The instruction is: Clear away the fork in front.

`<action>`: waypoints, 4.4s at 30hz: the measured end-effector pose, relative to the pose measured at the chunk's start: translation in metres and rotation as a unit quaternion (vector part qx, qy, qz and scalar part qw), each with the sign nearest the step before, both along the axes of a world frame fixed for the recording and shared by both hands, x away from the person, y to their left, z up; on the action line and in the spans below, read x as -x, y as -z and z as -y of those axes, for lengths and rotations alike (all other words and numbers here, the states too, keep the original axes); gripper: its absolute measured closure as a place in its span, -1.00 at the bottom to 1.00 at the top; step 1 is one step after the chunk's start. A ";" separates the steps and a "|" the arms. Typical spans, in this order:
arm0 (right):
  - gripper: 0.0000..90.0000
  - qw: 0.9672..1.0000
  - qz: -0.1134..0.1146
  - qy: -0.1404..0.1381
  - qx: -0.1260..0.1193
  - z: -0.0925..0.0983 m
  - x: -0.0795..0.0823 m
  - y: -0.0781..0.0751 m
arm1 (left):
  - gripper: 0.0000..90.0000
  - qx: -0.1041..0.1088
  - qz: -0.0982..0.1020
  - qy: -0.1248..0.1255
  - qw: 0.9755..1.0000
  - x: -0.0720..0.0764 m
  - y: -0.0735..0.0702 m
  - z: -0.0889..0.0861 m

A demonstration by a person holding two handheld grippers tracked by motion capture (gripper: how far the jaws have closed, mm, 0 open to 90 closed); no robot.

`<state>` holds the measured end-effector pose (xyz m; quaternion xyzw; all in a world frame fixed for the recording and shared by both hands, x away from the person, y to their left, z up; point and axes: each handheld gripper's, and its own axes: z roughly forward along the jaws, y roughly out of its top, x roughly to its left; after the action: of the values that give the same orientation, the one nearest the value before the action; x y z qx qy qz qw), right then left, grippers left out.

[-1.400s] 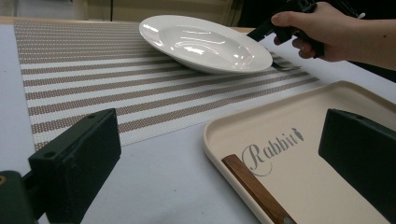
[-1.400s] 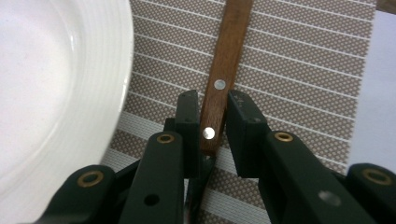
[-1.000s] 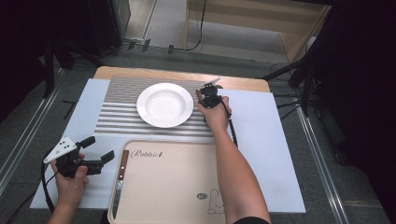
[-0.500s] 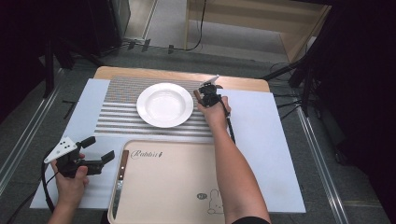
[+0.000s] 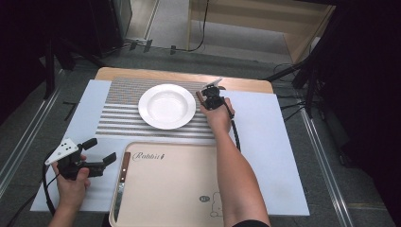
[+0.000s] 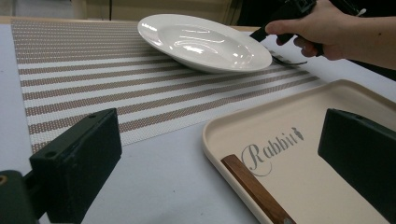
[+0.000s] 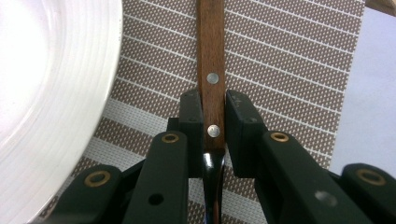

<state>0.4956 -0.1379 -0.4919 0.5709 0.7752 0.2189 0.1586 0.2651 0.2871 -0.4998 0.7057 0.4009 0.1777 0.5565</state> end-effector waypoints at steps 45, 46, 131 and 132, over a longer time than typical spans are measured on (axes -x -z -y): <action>0.70 0.963 0.200 -0.066 -0.168 0.051 0.109 -0.037 | -1.00 -0.008 0.036 0.064 0.997 -0.005 -0.037 0.071; 0.70 0.962 0.204 -0.066 -0.170 0.051 0.112 -0.038 | -1.00 -0.007 0.036 0.066 0.997 -0.006 -0.038 0.073; 0.70 0.912 0.309 -0.157 -0.217 0.037 0.270 -0.018 | 0.36 0.060 -0.085 0.201 0.974 -0.034 -0.065 0.238; 0.70 0.912 0.309 -0.157 -0.217 0.037 0.270 -0.018 | 0.42 0.060 -0.085 0.201 0.974 -0.034 -0.065 0.238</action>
<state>0.2260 -0.1749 -0.4743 0.3655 0.7007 0.5694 0.2263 0.2989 0.0493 -0.4352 0.7496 0.3065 -0.0226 0.5862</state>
